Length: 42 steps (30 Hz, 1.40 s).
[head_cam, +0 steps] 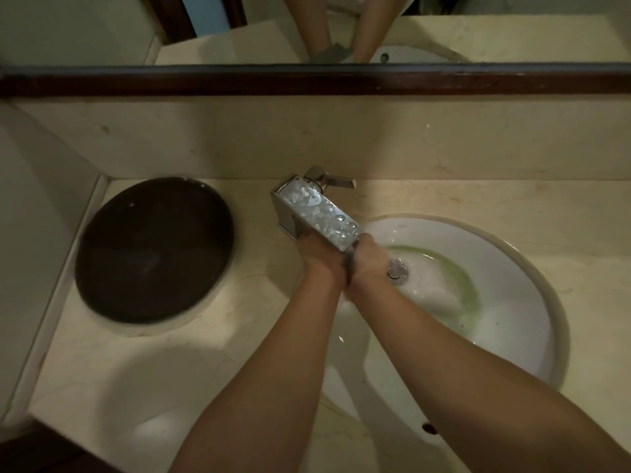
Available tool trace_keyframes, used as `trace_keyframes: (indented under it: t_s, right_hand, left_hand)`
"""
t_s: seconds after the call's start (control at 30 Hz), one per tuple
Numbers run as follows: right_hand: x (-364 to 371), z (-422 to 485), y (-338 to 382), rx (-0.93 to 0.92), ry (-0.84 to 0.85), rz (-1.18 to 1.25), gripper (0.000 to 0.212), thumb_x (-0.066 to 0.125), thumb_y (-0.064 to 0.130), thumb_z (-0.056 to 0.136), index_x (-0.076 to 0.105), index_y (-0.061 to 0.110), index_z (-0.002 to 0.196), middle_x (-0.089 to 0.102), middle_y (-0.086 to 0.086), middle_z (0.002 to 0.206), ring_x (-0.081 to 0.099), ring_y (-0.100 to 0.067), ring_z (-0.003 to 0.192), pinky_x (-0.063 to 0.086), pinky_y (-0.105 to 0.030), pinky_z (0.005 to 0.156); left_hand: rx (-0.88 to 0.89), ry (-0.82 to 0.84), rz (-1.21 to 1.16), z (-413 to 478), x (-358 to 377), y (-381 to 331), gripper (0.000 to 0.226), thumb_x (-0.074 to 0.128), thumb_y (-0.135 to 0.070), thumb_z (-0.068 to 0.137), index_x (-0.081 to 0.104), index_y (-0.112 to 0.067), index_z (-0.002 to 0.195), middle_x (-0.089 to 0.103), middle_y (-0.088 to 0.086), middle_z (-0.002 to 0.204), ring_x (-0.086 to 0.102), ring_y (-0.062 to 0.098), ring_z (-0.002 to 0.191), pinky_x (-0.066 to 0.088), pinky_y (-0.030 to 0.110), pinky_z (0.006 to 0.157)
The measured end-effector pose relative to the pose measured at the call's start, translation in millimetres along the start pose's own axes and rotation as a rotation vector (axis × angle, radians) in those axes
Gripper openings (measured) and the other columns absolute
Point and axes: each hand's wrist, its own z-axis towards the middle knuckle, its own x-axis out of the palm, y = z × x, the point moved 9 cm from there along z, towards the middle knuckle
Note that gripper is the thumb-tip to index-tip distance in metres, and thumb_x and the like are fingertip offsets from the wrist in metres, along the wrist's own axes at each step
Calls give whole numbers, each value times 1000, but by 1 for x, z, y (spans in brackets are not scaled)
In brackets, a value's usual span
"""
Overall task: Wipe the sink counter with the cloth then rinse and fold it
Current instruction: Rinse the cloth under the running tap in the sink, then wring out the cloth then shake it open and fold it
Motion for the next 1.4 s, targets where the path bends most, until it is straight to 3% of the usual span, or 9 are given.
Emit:
trace_keyframes:
  t_s: [0.13, 0.23, 0.5, 0.73, 0.9, 1.03, 1.1, 1.2, 1.4]
  right_hand:
    - [-12, 7, 9, -39, 31, -50, 30, 58, 7, 92, 54, 4, 122, 65, -19, 118, 62, -37, 108, 54, -39, 86]
    - [-27, 9, 33, -74, 56, 138, 28, 49, 28, 97, 67, 15, 81, 72, -14, 102, 66, -30, 91, 54, -37, 79]
    - [-26, -10, 124, -475, 193, 27, 25, 48, 20, 97, 70, 7, 96, 72, -6, 86, 68, -21, 65, 55, -44, 75]
    - [-29, -27, 119, -551, 125, -85, 40, 45, 34, 99, 71, 9, 81, 75, -5, 78, 70, -21, 69, 54, -35, 69]
    - [-36, -39, 121, -655, 163, -200, 48, 45, 35, 99, 70, 3, 74, 72, -7, 70, 61, -16, 60, 45, -27, 64]
    - [-61, -14, 109, -510, 264, -117, 43, 38, 29, 102, 76, 9, 99, 74, -4, 79, 64, -15, 66, 44, -18, 61]
    - [-81, 3, 76, -271, 251, 23, 44, 39, 33, 102, 71, 4, 108, 69, -5, 82, 61, -17, 69, 44, -23, 63]
    - [-77, -4, -11, 213, 572, 79, 66, 33, 59, 97, 57, 5, 126, 63, -10, 104, 56, -27, 103, 41, -42, 99]
    - [-75, -76, -61, 381, 1118, 229, 89, 36, 84, 81, 59, 17, 134, 59, -21, 136, 54, -47, 124, 42, -56, 102]
  left_hand:
    - [-19, 29, -80, -7, 0, 5, 29, 31, -37, 95, 55, -22, 90, 57, 7, 89, 58, 26, 89, 43, 31, 83]
    - [-112, 146, -163, -13, 12, 6, 40, 35, -43, 95, 62, -15, 102, 65, 14, 99, 62, 33, 99, 46, 44, 99]
    - [-193, 175, -168, -22, 18, 15, 39, 41, -41, 95, 50, -17, 67, 52, 3, 58, 48, 18, 59, 43, 30, 68]
    - [-166, 158, -181, -27, 19, 18, 29, 51, -40, 90, 67, -16, 91, 65, 8, 94, 59, 26, 94, 38, 38, 107]
    - [-136, 179, -231, -37, 22, 15, 21, 58, -31, 89, 67, -13, 83, 61, 6, 75, 57, 23, 74, 47, 33, 84]
    - [-189, 139, -256, -52, 18, 35, 32, 54, -26, 93, 47, -14, 63, 49, 2, 48, 49, 19, 54, 46, 31, 66]
    - [-258, 166, -230, -66, 19, 48, 34, 58, -25, 91, 47, -14, 60, 49, 2, 46, 51, 19, 51, 45, 32, 65]
    - [-325, 174, -179, -88, 22, 63, 42, 62, -26, 90, 51, -13, 51, 50, 4, 44, 54, 18, 41, 44, 33, 63]
    - [-183, 309, -347, -136, 54, 45, 36, 61, -24, 88, 55, -13, 54, 58, 4, 57, 61, 20, 59, 51, 37, 83]
